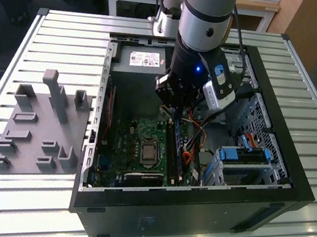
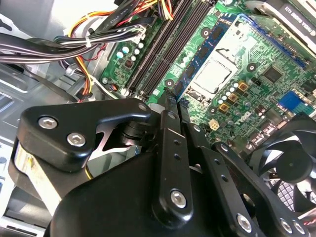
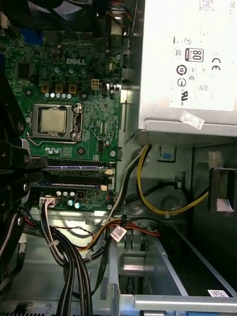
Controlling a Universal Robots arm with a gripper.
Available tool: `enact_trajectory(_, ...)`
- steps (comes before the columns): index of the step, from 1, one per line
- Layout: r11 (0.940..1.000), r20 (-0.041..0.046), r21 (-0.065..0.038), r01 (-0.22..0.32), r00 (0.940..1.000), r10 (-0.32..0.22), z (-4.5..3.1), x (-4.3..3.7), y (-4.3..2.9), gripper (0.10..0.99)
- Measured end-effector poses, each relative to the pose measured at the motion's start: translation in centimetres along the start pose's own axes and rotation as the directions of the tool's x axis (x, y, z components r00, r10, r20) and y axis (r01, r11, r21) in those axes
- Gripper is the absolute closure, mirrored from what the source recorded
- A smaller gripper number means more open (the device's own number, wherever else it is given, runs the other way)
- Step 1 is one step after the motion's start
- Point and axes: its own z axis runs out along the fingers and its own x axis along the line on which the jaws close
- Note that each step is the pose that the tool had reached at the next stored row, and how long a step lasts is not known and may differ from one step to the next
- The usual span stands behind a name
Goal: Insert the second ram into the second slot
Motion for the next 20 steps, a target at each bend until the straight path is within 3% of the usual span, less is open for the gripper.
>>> enact_trajectory(20, 1.0, -0.0002, 0.0, 0.0, 1.0, 0.0, 0.61, 0.0, -0.02, 0.949)
